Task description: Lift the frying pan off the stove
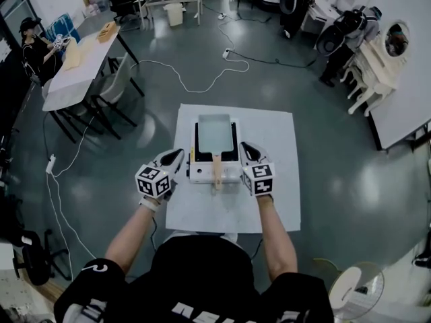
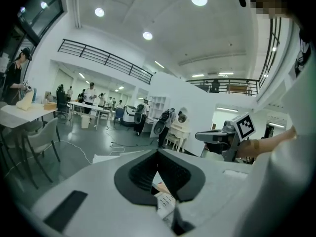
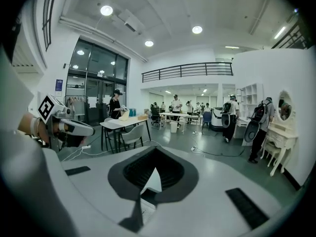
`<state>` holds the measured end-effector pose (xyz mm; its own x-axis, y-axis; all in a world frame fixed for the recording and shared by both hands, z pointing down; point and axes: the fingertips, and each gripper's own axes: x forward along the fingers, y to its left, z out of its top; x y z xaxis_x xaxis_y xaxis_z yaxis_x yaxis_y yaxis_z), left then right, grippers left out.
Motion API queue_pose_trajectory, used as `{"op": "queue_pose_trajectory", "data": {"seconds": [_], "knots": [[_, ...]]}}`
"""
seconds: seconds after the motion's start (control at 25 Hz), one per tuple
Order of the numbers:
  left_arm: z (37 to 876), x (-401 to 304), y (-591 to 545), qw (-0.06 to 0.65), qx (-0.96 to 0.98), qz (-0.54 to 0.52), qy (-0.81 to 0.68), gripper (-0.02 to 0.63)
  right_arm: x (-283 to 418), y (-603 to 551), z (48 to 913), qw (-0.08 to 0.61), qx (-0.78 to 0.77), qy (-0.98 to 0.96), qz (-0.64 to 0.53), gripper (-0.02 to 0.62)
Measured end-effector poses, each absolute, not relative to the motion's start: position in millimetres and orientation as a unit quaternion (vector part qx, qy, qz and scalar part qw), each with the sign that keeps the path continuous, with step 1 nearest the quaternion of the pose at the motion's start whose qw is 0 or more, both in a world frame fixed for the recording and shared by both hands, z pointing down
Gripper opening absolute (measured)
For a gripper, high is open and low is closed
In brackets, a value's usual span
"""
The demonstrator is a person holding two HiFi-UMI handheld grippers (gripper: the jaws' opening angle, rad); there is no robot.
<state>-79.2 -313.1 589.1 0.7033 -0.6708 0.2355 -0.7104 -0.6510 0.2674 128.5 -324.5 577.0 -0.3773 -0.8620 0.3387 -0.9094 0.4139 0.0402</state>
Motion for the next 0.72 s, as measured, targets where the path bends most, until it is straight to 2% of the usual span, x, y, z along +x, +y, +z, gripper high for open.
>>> {"op": "queue_pose_trajectory", "data": {"seconds": [0.56,0.6,0.72], "knots": [[672,-18,-284,0.291,0.918,0.077,-0.259,0.003,98,-335,675,0.203,0.446,-0.854,0.173,-0.002],[680,-13,-283,0.299,0.916,0.083,-0.253,0.014,97,-336,683,0.205,0.44,-0.855,0.184,0.006],[702,1,-279,0.327,0.91,0.102,-0.232,0.085,90,-334,709,0.218,0.413,-0.857,0.216,0.111]]}}
